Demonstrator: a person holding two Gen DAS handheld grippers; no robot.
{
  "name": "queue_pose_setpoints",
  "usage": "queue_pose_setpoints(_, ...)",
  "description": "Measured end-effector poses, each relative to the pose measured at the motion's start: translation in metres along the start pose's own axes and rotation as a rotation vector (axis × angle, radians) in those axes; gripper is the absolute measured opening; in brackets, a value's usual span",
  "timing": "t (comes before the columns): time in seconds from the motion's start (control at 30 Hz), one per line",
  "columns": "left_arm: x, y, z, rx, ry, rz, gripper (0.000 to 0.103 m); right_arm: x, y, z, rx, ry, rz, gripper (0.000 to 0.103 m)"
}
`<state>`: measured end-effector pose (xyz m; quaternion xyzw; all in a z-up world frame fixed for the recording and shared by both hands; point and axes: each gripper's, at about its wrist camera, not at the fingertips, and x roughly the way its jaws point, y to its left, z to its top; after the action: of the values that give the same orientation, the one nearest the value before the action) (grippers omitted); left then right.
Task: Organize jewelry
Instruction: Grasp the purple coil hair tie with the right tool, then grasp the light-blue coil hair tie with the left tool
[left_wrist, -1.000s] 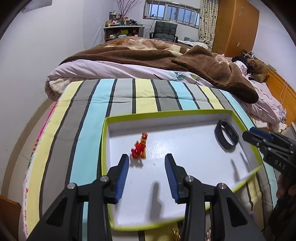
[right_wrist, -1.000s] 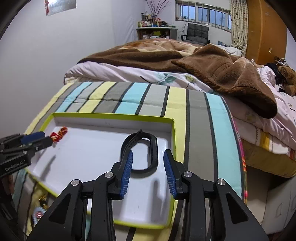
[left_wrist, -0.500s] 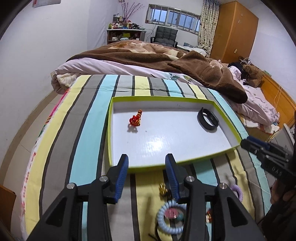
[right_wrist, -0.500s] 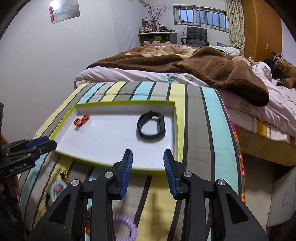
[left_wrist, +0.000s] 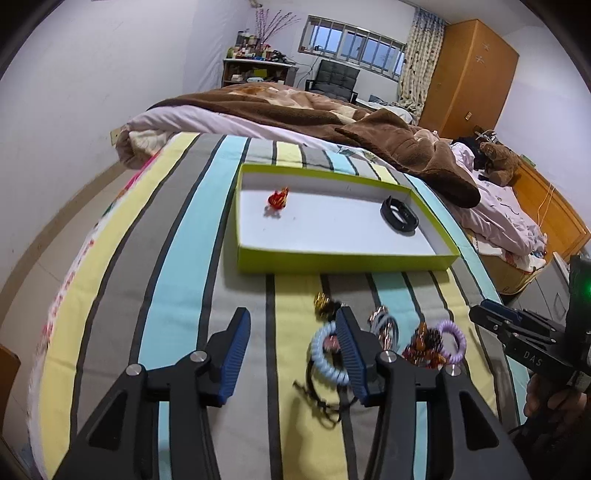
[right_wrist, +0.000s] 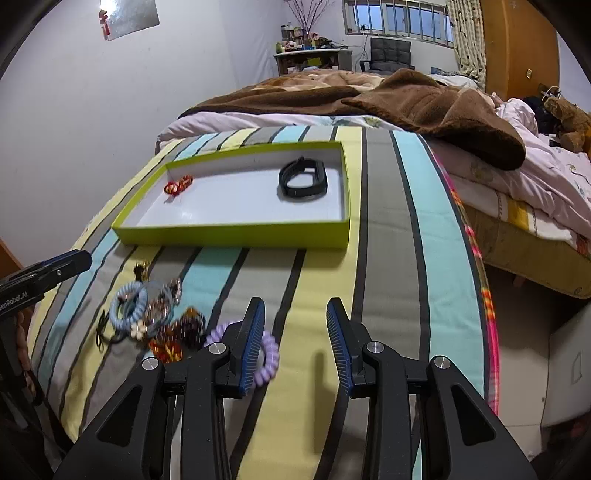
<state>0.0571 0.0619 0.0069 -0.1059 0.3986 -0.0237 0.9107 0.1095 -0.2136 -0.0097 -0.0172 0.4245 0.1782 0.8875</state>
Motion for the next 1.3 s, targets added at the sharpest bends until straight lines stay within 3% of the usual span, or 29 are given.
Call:
queue_pose_setpoints(0.13,-0.007,0.0,-0.012,0.031,-0.032,0.022,0.05,0.0,-0.001,-0.011,0.0,0.022,0.002,0.036)
queue_pose_setpoints(0.47,-0.011,0.008,-0.029,-0.023,0.001,-0.022,0.055,0.008,0.013,-0.024,-0.036,0.062,0.032,0.036)
queue_pose_setpoints(0.87,-0.008,0.011,-0.039,-0.048,0.04,-0.069,0.055,0.01,0.023,-0.027,-0.043,0.061,0.001,0.036)
queue_pose_setpoints(0.9,-0.007,0.01,-0.039,-0.043,0.043,-0.076,0.055,0.01,0.023,-0.027,-0.044,0.058,-0.004,0.035)
queue_pose_setpoints(0.97,-0.006,0.009,-0.038,-0.042,0.048,-0.084,0.055,0.01,0.024,-0.028,-0.049,0.057,-0.016,0.014)
queue_pose_setpoints(1.17,0.003,0.001,-0.033,-0.011,0.072,-0.086,0.053,0.01,0.019,-0.029,-0.033,0.047,0.001,0.01)
queue_pose_setpoints(1.3,0.009,-0.003,-0.027,0.007,0.079,-0.083,0.046,0.006,0.015,-0.029,-0.013,0.031,0.002,0.01)
